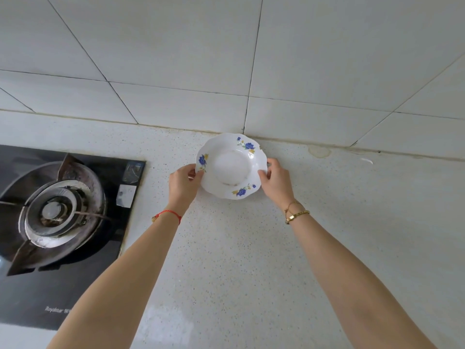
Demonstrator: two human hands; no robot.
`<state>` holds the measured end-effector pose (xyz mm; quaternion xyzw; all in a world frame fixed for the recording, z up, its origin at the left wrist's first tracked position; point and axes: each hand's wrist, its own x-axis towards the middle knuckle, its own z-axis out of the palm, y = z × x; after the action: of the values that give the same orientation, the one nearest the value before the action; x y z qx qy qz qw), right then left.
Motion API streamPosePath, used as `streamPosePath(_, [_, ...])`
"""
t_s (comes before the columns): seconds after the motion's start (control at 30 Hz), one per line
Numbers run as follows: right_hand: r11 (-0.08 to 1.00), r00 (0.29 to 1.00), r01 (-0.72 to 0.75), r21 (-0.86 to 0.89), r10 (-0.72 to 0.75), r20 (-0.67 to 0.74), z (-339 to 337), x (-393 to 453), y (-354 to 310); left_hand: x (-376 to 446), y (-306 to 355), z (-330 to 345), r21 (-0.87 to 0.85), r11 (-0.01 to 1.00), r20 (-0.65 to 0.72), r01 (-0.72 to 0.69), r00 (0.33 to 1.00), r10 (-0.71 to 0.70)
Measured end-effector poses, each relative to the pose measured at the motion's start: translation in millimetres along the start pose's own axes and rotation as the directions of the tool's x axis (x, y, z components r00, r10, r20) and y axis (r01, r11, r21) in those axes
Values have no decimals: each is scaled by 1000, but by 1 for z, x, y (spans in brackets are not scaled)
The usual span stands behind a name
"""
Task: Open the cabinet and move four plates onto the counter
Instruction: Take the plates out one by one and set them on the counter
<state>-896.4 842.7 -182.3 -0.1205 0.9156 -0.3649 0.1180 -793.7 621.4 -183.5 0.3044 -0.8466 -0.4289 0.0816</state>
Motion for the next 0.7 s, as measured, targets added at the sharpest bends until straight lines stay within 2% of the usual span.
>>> streamPosePath(0.5, [999, 999, -38, -34, 38, 7, 0, 3, -7, 6, 3, -1, 27, 1000, 29, -10, 1000, 9])
streamPosePath(0.7, [995, 998, -59, -78, 59, -4, -9, -5, -15, -4, 4, -12, 114, 993, 74, -43, 997, 35])
